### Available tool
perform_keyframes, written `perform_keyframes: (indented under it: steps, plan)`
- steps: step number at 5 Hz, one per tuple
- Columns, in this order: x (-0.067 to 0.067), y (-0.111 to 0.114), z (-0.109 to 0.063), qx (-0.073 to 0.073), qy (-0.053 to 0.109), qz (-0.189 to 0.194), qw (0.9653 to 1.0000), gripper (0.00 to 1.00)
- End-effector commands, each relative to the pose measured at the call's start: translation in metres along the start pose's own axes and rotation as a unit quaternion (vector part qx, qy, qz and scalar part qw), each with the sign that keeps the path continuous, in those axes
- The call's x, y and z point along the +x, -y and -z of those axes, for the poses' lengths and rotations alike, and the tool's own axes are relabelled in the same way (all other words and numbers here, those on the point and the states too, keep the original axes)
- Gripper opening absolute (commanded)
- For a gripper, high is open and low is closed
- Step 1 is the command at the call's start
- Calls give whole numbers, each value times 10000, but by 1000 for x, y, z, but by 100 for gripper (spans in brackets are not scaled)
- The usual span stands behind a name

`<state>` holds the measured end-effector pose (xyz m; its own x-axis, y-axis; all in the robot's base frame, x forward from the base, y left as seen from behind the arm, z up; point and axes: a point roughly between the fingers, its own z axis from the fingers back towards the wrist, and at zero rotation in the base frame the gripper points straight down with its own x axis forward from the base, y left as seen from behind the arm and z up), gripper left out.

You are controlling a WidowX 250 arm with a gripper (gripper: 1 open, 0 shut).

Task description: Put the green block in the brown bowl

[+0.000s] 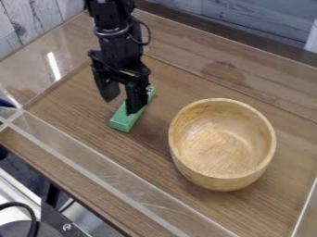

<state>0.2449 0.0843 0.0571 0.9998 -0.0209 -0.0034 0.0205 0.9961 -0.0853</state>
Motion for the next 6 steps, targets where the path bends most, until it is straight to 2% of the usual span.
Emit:
perform_keyframes:
  steps: [1,2,3,4,6]
  plan:
    - [13,-4,-4,123,193,49,9997,100]
    - [15,-6,4,137,136,35,9998,100]
    - [17,-6,8,138,119,13,9998,0]
    - [17,-5,7,128,118,4,9998,0]
    - [21,3,-17,65,267,-42,9996,0]
